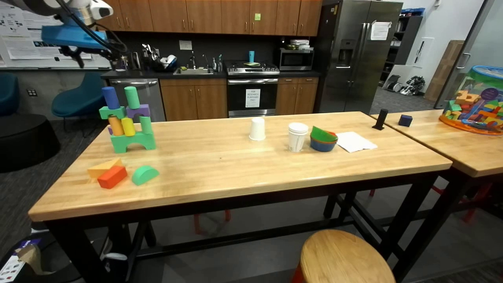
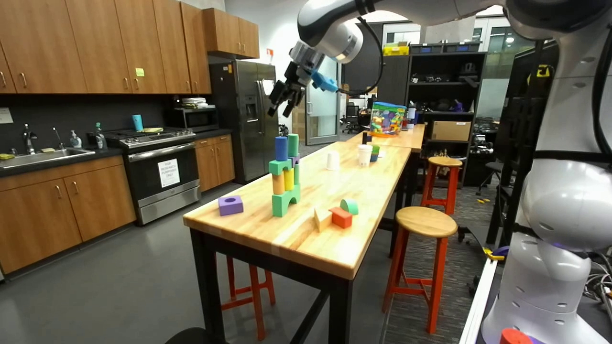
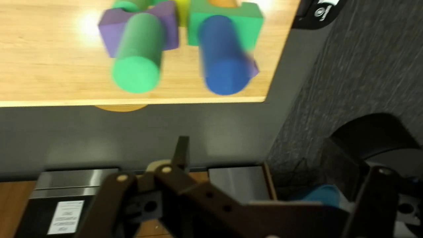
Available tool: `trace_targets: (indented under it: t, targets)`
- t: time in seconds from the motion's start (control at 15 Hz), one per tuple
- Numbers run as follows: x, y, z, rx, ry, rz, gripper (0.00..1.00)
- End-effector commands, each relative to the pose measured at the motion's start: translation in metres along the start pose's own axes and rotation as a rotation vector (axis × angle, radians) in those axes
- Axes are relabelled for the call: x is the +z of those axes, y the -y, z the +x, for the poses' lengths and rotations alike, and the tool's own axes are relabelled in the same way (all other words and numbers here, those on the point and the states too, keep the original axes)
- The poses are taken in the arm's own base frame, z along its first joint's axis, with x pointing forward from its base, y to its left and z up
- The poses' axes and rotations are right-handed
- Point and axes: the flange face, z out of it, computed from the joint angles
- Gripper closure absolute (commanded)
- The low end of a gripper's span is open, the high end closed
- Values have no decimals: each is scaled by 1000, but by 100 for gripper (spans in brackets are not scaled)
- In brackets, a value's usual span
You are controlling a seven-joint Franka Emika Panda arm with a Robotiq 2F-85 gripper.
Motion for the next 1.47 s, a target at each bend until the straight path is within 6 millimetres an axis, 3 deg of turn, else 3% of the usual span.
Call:
trace_targets:
  t: [0.0, 0.2, 0.4, 0.67, 0.87, 1.0, 1.4]
  targets:
    - [18, 61, 9, -136, 92, 126, 0]
    - [19, 97, 16, -210, 144, 168, 0]
    - [5, 112, 29, -182, 135, 138, 0]
    - [-20, 110, 40, -71, 134, 13, 0]
    - [-38, 103, 37, -27, 185, -54, 0]
    - [-27, 101, 32, -57, 235, -67, 0]
    - [-24, 101, 32, -57, 225, -49, 0]
